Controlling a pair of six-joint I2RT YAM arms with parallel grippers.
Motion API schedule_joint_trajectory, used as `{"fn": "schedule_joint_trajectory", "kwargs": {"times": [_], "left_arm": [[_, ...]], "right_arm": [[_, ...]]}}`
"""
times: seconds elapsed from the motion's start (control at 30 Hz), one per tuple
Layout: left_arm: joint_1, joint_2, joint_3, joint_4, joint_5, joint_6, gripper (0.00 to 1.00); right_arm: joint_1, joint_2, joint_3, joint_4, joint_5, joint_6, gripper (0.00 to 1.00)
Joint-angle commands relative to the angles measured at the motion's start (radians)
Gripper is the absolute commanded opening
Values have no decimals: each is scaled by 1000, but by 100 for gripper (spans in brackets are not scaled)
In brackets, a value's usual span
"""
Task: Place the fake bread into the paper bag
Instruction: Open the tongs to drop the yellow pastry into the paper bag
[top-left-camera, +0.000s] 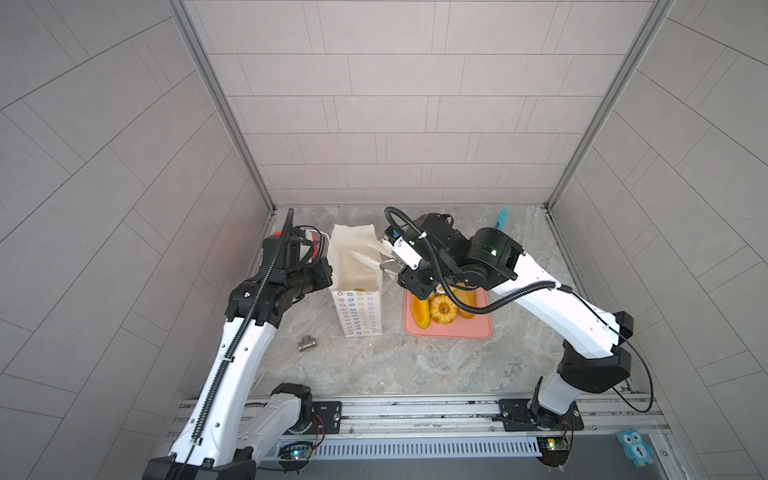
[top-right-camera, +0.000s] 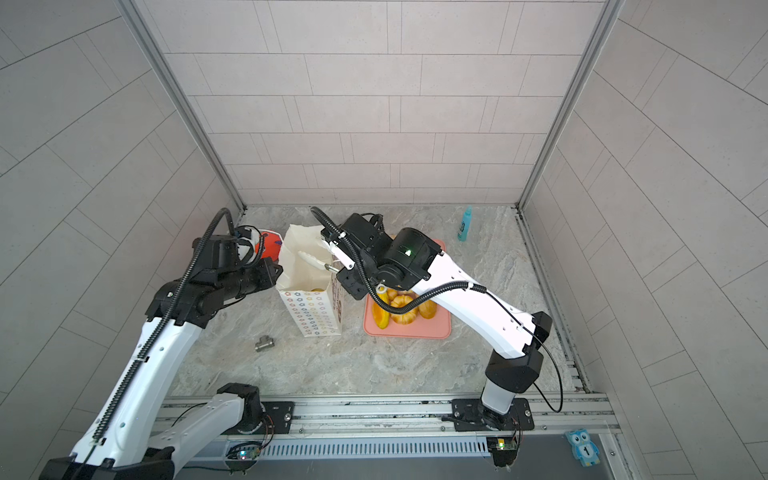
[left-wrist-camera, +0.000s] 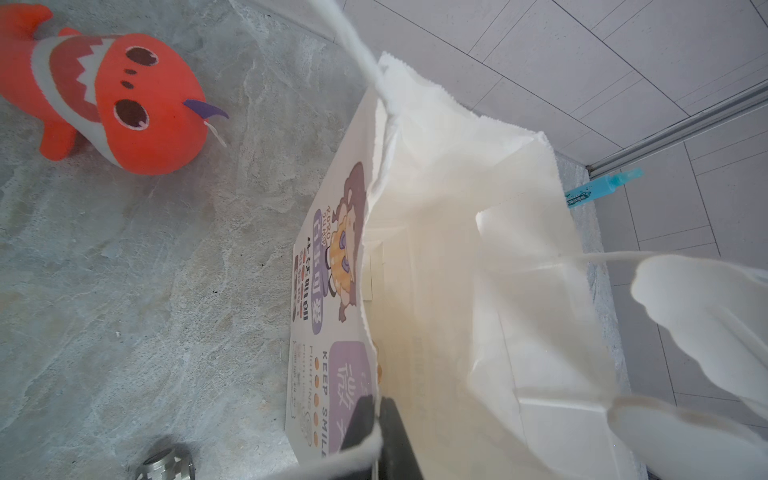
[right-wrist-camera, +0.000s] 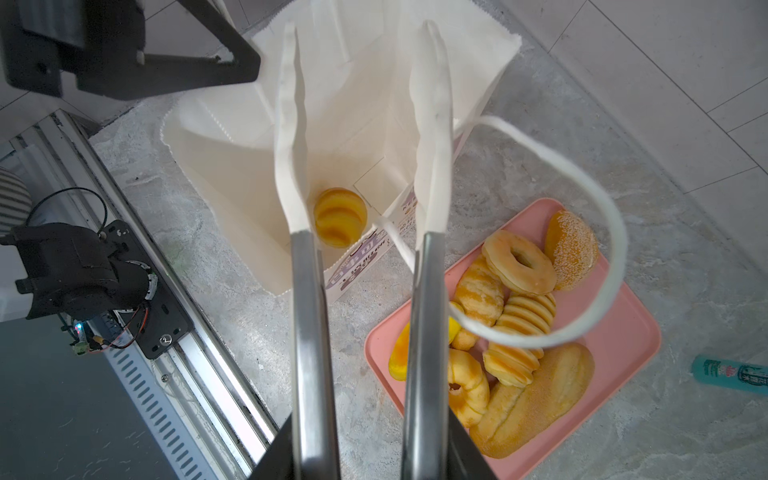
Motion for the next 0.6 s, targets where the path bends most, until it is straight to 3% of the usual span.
{"fn": "schedule_joint_trajectory", "kwargs": {"times": [0.0, 0.57], "left_arm": [[-4, -11, -15, 6, -2, -2, 9], [-3, -11, -17, 6, -3, -2, 9]], "right_arm": [[7, -46, 4, 26, 4, 0, 43], [7, -148, -27, 50, 25, -11, 44]]}}
